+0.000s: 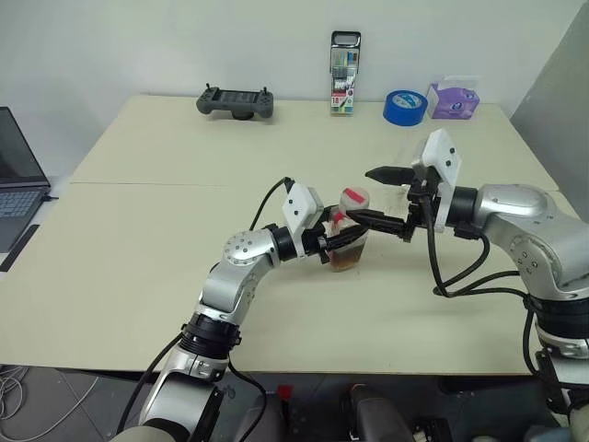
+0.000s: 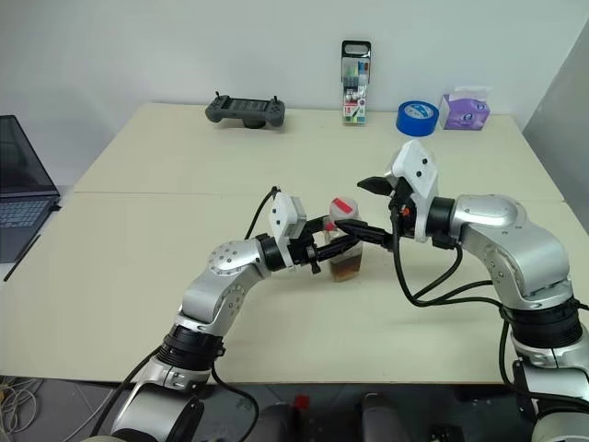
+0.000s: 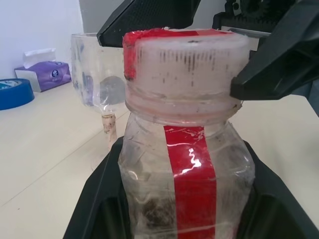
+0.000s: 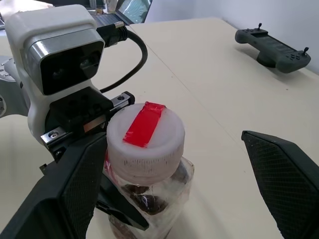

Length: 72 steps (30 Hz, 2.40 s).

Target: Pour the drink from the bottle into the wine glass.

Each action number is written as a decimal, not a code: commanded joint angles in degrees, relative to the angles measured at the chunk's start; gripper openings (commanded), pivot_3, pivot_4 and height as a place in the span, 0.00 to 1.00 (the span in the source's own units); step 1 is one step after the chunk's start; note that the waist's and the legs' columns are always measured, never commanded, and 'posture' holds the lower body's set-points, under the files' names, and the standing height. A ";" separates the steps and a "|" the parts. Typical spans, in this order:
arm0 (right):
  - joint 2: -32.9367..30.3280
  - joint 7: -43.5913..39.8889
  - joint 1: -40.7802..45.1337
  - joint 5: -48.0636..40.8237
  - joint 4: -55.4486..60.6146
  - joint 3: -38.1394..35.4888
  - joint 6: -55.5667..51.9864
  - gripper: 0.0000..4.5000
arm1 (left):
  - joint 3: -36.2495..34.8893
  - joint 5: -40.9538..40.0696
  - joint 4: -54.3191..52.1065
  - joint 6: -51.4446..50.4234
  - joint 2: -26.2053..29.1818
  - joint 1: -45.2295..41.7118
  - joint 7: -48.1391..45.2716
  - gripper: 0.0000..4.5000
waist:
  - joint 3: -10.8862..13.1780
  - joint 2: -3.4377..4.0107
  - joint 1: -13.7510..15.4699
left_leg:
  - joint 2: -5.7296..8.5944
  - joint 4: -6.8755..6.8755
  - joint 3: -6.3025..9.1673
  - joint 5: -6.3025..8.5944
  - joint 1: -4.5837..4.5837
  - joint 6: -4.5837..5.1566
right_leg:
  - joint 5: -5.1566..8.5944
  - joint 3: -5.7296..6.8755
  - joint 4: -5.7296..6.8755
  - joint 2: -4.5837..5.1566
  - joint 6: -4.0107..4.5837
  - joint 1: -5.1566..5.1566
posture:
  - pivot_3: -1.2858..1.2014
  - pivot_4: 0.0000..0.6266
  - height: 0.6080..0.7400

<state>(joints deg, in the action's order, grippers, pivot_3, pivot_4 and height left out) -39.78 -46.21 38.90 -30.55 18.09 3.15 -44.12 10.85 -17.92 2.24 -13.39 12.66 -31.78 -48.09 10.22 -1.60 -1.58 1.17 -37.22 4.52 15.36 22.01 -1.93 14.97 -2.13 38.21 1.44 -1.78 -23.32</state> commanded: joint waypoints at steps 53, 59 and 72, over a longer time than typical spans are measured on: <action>9.70 18.46 -1.77 -16.19 9.10 -7.34 -18.39 0.96 | -0.37 -0.05 -1.88 1.94 -0.23 -0.57 -1.12 0.42 | 0.00 0.00 0.00 | 0.02 -0.65 0.05 0.02 0.03 0.03 | 0.02 -0.01 0.63 -0.05 -0.03 0.01 | 0.52 0.24 1.00; 9.69 18.79 -1.85 -17.63 9.69 -7.90 -18.98 0.57 | -0.26 0.46 -1.42 2.48 -0.04 -0.67 -1.29 0.42 | 0.00 0.00 0.00 | 0.02 -0.65 0.06 0.03 0.03 0.03 | 0.02 0.00 0.63 -0.05 -0.03 0.01 | 0.52 0.24 1.00; 8.84 15.81 -0.71 -20.09 9.99 -12.20 -14.91 0.44 | -0.24 0.51 -0.96 2.61 0.09 -0.73 -1.57 0.42 | 0.00 0.00 0.00 | 0.02 -0.65 0.06 0.03 0.04 0.04 | 0.02 0.00 0.62 -0.05 -0.03 0.01 | 0.52 0.24 1.00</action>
<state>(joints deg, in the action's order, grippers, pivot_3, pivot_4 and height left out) -30.97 -28.26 36.63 -47.62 25.78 -4.79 -62.87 10.87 -17.48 2.45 -11.82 12.71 -32.09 -49.47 10.22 -1.59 -1.58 1.19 -37.86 4.58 15.39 22.05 -1.90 14.99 -2.13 38.83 1.39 -1.81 -23.32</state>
